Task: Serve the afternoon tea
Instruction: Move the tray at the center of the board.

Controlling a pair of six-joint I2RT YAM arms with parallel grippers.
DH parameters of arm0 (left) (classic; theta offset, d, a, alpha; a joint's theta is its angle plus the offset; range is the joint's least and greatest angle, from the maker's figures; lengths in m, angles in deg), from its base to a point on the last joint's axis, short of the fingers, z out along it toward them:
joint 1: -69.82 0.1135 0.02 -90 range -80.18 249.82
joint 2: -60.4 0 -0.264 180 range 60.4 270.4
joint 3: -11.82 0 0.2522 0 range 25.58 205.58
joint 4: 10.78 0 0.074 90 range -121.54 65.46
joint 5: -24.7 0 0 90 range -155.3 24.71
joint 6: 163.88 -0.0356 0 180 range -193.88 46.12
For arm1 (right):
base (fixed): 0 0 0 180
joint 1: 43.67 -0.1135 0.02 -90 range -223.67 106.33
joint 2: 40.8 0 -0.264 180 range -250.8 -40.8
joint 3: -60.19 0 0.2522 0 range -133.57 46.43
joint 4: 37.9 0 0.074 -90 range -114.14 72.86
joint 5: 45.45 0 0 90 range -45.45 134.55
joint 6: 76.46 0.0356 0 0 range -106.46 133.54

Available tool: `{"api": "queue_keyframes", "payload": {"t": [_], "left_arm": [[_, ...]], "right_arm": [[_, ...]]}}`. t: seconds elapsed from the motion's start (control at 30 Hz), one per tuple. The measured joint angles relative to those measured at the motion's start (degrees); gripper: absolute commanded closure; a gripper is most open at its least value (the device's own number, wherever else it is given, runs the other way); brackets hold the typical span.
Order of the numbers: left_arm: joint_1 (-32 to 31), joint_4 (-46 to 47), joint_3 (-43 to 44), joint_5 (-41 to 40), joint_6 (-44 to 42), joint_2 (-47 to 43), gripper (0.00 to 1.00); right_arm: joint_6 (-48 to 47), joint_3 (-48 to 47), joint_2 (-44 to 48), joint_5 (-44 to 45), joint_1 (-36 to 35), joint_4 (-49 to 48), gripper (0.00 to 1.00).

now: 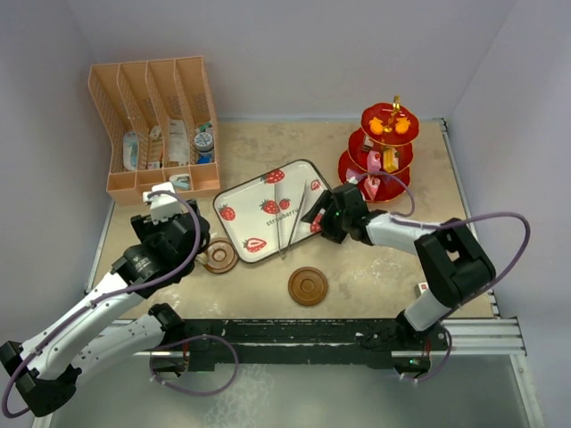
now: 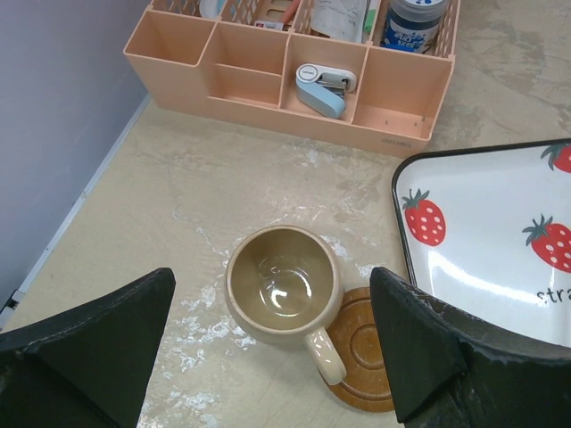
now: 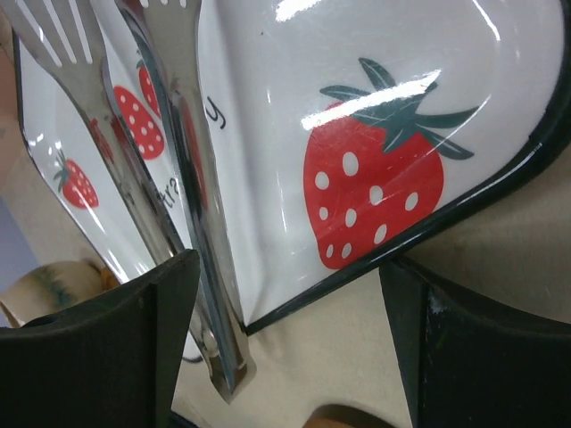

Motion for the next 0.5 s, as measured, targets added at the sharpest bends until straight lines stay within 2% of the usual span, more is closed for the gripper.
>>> {"api": "queue_keyframes", "payload": {"t": [0.3,0.5], "left_arm": [[0.0,0.0,0.0,0.0,0.0,0.9,0.12],[0.0,0.0,0.0,0.0,0.0,1.9,0.12]], "right_arm": [[-5.7,-20.0,-13.7,2.3,0.7,5.4,0.17],[-13.3,-27.3,-16.1,3.8,0.7,8.1,0.19]]}}
